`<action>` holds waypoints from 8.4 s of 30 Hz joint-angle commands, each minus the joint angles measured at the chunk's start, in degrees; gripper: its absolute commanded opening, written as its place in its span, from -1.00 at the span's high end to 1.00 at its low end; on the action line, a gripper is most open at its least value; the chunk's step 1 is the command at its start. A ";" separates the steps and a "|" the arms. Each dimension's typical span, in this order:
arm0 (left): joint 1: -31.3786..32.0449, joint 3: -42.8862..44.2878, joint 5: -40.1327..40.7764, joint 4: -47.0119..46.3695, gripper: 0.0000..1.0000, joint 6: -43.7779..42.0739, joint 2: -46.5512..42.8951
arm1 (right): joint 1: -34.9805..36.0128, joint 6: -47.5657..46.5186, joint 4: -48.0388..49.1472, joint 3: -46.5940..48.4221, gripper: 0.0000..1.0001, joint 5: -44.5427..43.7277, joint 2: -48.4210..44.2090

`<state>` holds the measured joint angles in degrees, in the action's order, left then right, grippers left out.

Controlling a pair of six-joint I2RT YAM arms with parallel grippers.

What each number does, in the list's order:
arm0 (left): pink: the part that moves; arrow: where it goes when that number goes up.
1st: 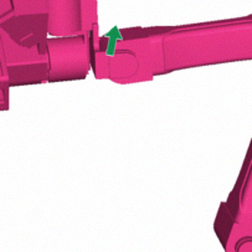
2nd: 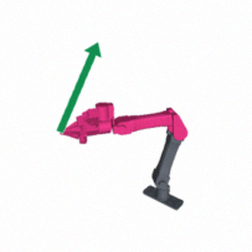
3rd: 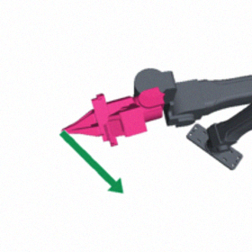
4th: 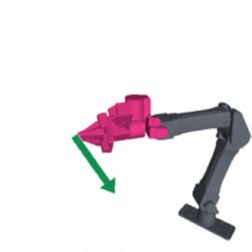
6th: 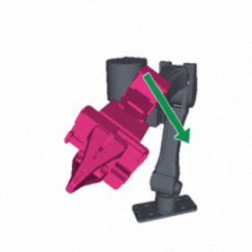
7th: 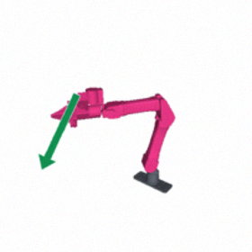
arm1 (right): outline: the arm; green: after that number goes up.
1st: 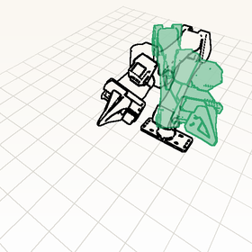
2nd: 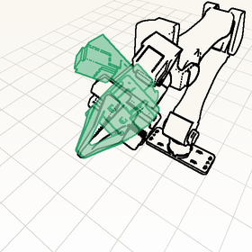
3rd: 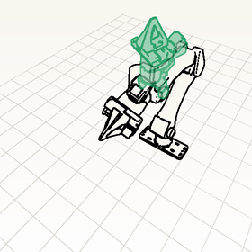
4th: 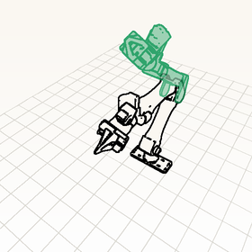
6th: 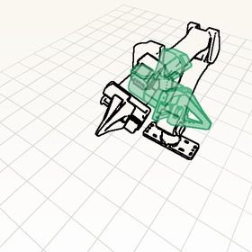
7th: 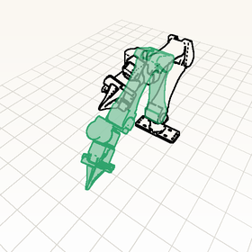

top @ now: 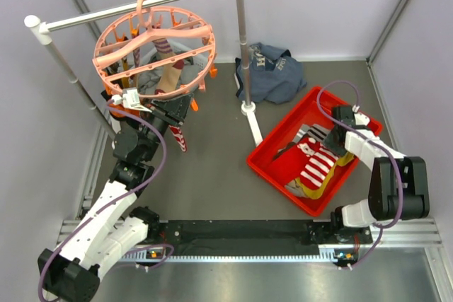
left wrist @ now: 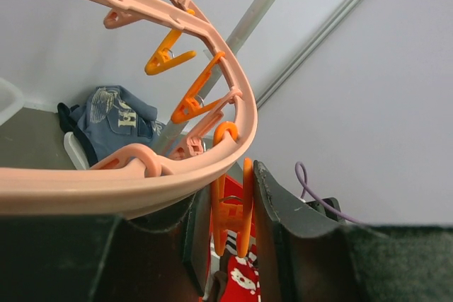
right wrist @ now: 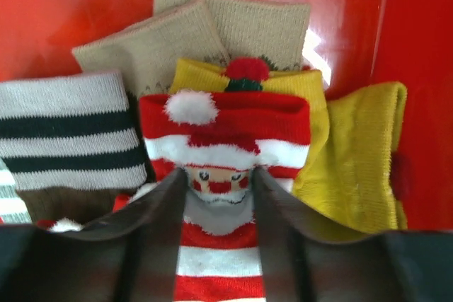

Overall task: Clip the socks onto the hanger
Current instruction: Pick up the sock from the bin, then clamp the sock onto the hanger, then adjust the sock on the hanger.

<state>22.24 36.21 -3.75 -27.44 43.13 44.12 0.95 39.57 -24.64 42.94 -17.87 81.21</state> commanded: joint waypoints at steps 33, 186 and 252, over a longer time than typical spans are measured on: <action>0.00 2.38 1.38 1.87 0.57 -1.21 -0.88 | -0.69 -11.71 -1.28 2.06 0.88 11.19 -10.63; -0.09 5.36 -0.12 8.28 -0.07 -11.94 -4.21 | 58.11 -29.99 21.74 44.95 1.00 20.86 4.75; 0.00 31.21 34.69 75.17 -0.98 -27.23 -37.26 | 56.88 -30.43 -0.40 -0.67 -0.97 -44.18 -75.94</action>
<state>22.28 66.08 28.10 48.03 17.15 7.64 57.87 9.43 -23.68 41.32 -60.75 6.37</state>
